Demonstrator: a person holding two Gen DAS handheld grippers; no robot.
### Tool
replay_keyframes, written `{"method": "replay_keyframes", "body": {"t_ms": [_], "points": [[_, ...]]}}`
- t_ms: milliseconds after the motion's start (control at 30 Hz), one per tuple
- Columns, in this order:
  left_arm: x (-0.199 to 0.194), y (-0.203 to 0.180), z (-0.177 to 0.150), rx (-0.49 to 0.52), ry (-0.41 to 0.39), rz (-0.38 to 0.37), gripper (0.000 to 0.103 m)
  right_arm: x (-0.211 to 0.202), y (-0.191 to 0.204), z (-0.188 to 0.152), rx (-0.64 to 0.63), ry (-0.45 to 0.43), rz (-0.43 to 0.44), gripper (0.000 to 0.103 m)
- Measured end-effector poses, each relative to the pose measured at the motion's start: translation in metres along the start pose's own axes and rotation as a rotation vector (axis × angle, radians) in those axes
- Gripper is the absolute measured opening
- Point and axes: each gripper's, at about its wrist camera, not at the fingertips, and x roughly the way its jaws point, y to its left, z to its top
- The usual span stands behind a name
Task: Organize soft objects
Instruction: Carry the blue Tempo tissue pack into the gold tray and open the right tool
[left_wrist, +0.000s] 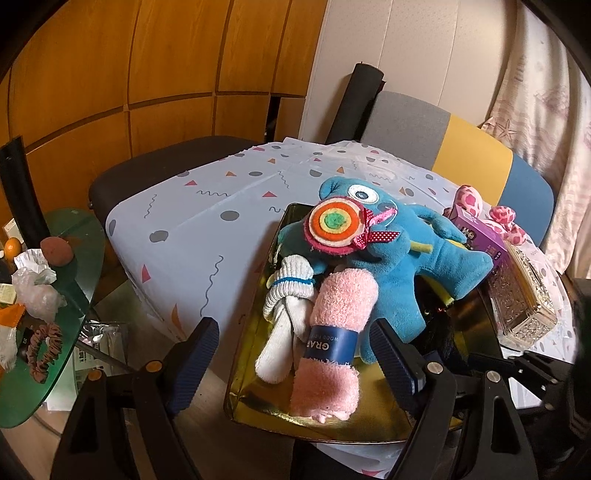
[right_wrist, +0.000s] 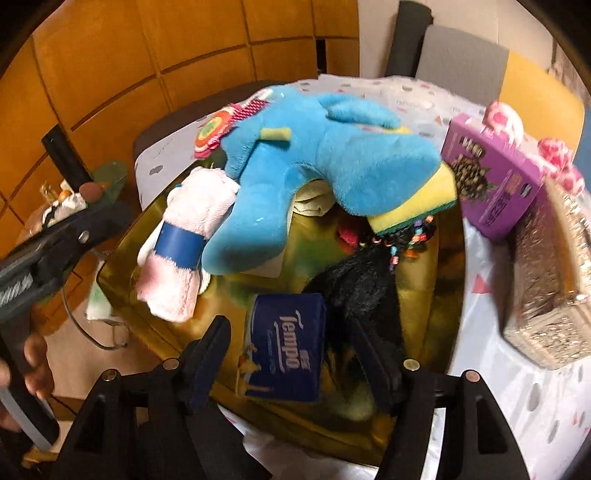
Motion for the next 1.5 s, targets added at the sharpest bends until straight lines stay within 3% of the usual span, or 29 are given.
{"method": "replay_keyframes", "body": {"t_ms": [33, 167, 767, 933, 1133, 1500], "points": [[0.000, 0.000, 0.000, 0.001, 0.001, 0.000, 0.084, -0.003, 0.002, 0.001, -0.012, 0.002, -0.005, 0.067], [0.001, -0.002, -0.001, 0.004, 0.005, -0.005, 0.084, 0.006, 0.010, -0.004, -0.065, 0.043, -0.034, 0.037], [-0.010, -0.032, -0.002, 0.083, -0.029, 0.000, 0.095, 0.014, -0.002, -0.002, -0.005, 0.000, -0.081, 0.036], [-0.016, -0.041, -0.006, 0.103, -0.037, -0.001, 0.102, -0.003, 0.002, -0.008, -0.006, -0.055, -0.152, 0.037], [-0.025, -0.051, -0.012, 0.124, -0.051, 0.006, 0.103, -0.032, -0.005, -0.015, 0.058, -0.130, -0.195, 0.038], [-0.039, -0.077, -0.029, 0.142, -0.085, 0.005, 0.103, -0.080, -0.034, -0.047, 0.254, -0.268, -0.369, 0.045]]}}
